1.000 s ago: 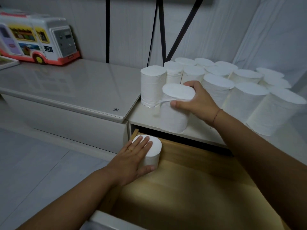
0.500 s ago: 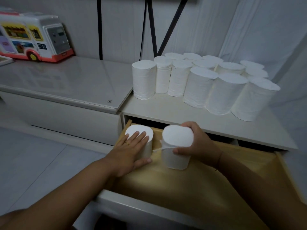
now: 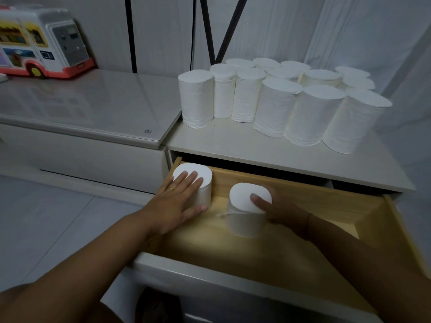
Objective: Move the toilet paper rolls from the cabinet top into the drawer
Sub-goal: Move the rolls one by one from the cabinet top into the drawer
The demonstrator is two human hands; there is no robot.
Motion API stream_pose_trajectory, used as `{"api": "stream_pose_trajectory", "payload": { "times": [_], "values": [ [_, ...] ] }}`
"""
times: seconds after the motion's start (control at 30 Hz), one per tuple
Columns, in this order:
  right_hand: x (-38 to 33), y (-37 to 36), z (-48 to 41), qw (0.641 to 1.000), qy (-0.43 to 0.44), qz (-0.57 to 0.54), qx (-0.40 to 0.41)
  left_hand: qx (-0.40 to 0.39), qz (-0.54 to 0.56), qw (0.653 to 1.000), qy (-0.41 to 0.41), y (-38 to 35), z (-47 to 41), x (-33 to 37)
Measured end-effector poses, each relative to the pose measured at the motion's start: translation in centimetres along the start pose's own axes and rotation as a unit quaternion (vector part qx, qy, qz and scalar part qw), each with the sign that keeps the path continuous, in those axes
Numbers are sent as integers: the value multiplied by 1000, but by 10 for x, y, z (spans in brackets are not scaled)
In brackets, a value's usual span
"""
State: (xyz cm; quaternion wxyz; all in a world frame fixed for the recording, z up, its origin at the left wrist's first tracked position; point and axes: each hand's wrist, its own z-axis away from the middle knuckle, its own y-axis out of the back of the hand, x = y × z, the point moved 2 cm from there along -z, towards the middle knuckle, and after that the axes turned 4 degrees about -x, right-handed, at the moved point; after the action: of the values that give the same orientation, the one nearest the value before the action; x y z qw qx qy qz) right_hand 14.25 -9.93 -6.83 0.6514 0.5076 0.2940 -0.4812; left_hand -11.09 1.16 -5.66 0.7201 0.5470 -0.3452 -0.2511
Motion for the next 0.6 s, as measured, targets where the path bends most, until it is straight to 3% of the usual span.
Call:
{"api": "stream_pose_trajectory", "payload": {
  "times": [0.1,0.27,0.6],
  "values": [
    [6,-3,7,990,-87,-88,-63,1,30,999,14,5,0,-10],
    [1,-22,1,985,-84,-118,-94,-9,90,996,17,10,-3,-17],
    [-19,-85,-23,976,-112,-158,-99,-23,23,999,5,7,0,-17]
  ]
}}
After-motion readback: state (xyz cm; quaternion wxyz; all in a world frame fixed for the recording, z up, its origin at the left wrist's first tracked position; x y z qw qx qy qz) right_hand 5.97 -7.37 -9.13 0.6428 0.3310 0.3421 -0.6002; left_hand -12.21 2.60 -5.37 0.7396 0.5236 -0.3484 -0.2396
